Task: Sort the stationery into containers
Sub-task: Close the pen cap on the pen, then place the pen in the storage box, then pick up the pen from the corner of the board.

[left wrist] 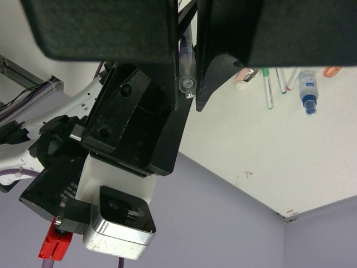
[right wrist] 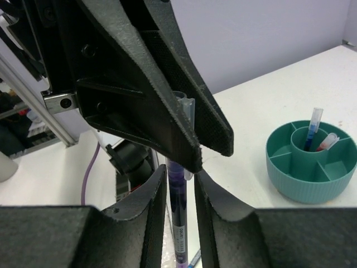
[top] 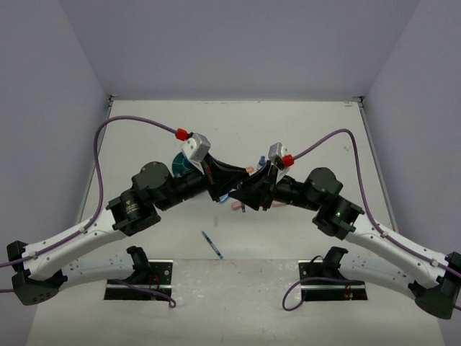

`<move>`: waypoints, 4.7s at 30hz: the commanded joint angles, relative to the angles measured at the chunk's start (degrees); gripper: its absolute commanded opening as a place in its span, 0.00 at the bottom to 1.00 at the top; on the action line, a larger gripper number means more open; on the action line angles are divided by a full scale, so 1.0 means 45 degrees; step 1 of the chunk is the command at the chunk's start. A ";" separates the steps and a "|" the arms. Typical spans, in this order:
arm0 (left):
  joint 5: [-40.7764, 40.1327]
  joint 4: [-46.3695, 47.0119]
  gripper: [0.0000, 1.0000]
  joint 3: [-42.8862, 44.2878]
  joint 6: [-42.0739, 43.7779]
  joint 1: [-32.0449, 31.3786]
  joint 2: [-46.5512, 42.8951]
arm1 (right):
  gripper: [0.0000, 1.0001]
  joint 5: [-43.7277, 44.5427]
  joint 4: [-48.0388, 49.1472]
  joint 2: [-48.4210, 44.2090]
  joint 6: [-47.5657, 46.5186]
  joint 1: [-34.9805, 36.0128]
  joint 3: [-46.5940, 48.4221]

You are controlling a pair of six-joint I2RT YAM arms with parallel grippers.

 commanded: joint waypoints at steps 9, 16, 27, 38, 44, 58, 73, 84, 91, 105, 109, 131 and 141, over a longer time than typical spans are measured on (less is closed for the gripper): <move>0.0625 0.0464 0.00 0.0779 0.1024 -0.0034 -0.0560 | 0.34 -0.0252 0.0001 -0.0324 -0.0032 0.0011 -0.0745; 0.0761 0.0617 0.00 0.0491 0.0861 -0.0034 -0.0418 | 0.00 -0.0254 0.0298 -0.0556 0.0091 -0.0009 -0.0729; 0.2903 0.3099 0.00 -0.3370 -0.1418 -0.0054 0.0403 | 0.00 0.0959 0.0585 -0.0626 0.1510 -0.1722 0.1613; -0.4125 -0.1839 0.00 -0.0666 -0.0473 0.1339 0.0307 | 0.47 0.0095 -0.0023 0.0828 0.0629 -0.2099 0.0376; -0.8092 -0.2861 0.00 0.1449 -0.0224 0.2103 0.1369 | 0.71 0.2578 -0.1984 -0.0010 -0.0009 -0.2099 0.0118; -1.2584 0.4467 0.00 0.0163 0.3290 0.4552 0.4359 | 0.99 0.3914 -0.2111 -0.1735 0.0265 -0.2106 -0.1127; -1.1505 0.4608 0.02 -0.2496 0.0473 0.5239 0.5612 | 0.99 0.3193 -0.1972 -0.1373 0.0609 -0.2099 -0.1065; -0.9931 0.2364 0.72 -0.2008 -0.0020 0.5205 0.3678 | 0.99 0.2766 -0.2901 -0.0210 0.0799 -0.2065 -0.0352; -0.9107 -0.3535 1.00 0.0059 -0.2424 0.5181 0.1130 | 0.99 0.4435 -0.4498 0.0553 0.1369 -0.0621 -0.0036; -0.9988 -1.1186 1.00 -0.0272 -0.2938 0.5200 -0.2807 | 0.97 0.9946 -0.8926 0.4396 0.3723 0.4470 0.2221; -1.0201 -1.0757 1.00 -0.1585 -0.2841 0.5181 -0.3080 | 0.97 0.9858 -0.9355 0.6141 0.3534 0.4971 0.2966; -0.9649 -0.9521 1.00 -0.2558 -0.2266 0.5200 -0.4705 | 0.52 0.7131 -1.0237 1.2458 0.3658 0.5057 0.6342; -0.9608 -0.9528 1.00 -0.2605 -0.2321 0.5215 -0.4975 | 0.33 0.6661 -1.0399 1.3946 0.3782 0.5069 0.7120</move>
